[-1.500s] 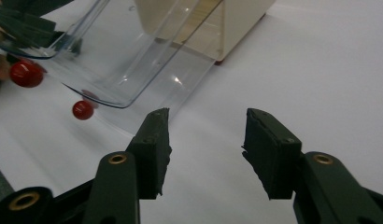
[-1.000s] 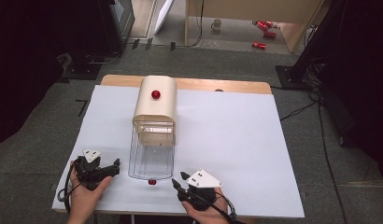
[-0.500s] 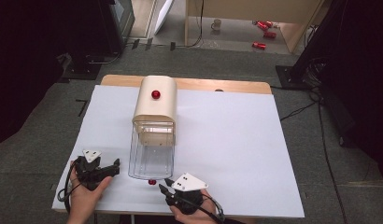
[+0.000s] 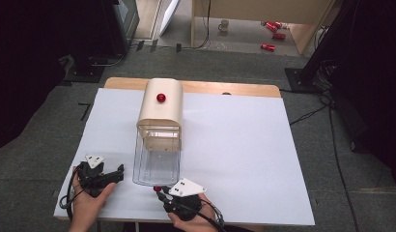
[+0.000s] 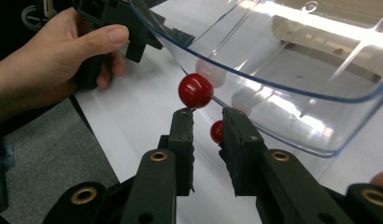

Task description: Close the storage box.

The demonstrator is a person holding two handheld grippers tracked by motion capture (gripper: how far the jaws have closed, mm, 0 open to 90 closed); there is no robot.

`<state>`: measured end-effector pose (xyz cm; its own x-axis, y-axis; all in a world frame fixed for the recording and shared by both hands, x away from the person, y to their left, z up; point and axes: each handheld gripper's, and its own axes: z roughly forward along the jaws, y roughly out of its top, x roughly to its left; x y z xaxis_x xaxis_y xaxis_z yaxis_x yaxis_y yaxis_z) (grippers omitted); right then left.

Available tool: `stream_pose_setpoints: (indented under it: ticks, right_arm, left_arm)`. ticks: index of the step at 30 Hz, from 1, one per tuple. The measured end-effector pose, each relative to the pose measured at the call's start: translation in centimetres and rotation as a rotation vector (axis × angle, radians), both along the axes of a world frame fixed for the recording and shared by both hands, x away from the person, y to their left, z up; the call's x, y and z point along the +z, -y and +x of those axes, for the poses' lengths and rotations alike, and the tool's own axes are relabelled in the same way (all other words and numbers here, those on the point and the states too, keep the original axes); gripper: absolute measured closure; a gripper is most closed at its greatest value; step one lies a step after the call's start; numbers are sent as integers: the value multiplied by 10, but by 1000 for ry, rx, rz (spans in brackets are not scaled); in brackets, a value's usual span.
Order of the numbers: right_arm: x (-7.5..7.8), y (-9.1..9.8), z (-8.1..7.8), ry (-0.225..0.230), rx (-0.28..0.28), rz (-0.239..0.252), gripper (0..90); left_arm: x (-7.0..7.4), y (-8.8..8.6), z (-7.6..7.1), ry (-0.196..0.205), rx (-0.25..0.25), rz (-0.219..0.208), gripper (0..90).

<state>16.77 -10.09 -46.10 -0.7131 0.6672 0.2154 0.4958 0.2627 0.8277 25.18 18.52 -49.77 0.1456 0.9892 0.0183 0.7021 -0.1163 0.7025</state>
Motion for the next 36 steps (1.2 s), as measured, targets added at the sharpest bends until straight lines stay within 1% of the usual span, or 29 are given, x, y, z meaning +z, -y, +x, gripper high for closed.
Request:
stream_pose_setpoints:
  ticks: [7, 10, 17, 22, 30, 31, 36]
  right_arm:
    - [2, -5, 1, -1, 13, 22, 761]
    - [4, -6, 1, -3, 12, 18, 764]
    - [7, -8, 1, -2, 9, 32, 770]
    - [11, -7, 2, 7, 4, 42, 774]
    - [24, -4, 4, 31, -16, 59, 779]
    - [27, -3, 5, 37, -20, 62, 780]
    - [33, -1, 9, 48, -31, 66, 783]
  left_arm:
    - [0, 0, 0, 0, 0, 0, 75]
    - [0, 0, 0, 0, 0, 0, 75]
    - [0, 0, 0, 0, 0, 0, 75]
    - [0, 0, 0, 0, 0, 0, 75]
    - [0, 0, 0, 0, 0, 1, 75]
    - [0, 0, 0, 0, -1, 1, 75]
    - [0, 0, 0, 1, 0, 0, 76]
